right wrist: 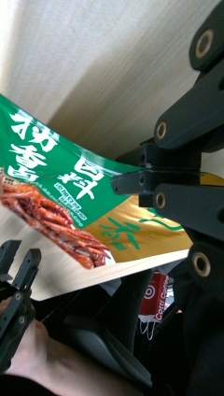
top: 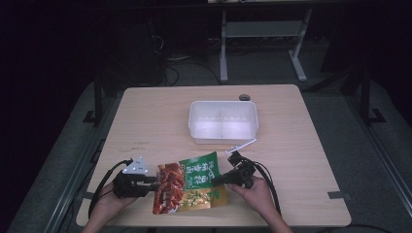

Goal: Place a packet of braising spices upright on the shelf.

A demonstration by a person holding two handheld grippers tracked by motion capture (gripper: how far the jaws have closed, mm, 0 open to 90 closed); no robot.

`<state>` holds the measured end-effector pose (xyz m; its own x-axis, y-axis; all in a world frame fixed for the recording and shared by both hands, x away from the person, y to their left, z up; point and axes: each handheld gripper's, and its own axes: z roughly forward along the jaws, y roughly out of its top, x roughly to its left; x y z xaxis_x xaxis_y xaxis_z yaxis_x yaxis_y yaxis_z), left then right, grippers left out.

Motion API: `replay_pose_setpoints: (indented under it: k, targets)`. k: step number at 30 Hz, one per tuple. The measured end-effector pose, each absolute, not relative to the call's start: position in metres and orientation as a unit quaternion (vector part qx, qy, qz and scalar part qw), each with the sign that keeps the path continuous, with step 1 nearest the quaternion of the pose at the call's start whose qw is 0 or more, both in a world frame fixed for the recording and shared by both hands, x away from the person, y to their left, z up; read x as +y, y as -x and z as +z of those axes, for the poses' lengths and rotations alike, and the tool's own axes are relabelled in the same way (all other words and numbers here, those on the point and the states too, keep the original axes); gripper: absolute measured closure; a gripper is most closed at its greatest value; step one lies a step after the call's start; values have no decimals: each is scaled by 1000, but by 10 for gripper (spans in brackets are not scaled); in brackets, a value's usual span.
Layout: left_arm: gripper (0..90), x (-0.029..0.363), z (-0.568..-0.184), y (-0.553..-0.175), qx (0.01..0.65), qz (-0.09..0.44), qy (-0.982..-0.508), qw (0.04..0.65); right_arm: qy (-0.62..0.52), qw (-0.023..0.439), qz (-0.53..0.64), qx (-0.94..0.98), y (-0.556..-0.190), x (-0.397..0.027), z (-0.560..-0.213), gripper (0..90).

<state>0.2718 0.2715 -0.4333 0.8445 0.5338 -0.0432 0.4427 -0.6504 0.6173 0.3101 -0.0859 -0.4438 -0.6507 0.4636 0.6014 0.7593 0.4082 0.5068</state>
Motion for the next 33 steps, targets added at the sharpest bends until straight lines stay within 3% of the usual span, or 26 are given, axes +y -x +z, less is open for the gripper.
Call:
replay_pose_setpoints:
  k: [5, 14, 33]
  targets:
    - [644, 274, -432, -272, 278, 78, -901, 324, 362, 180, -399, -823, -310, -87, -429, 899]
    - [505, 279, -430, -274, 302, 92, -887, 338, 338, 164, -404, -834, -313, -89, -394, 899]
    - [489, 285, -432, -277, 318, 91, -881, 339, 283, 175, -391, -858, -323, -78, -316, 900]
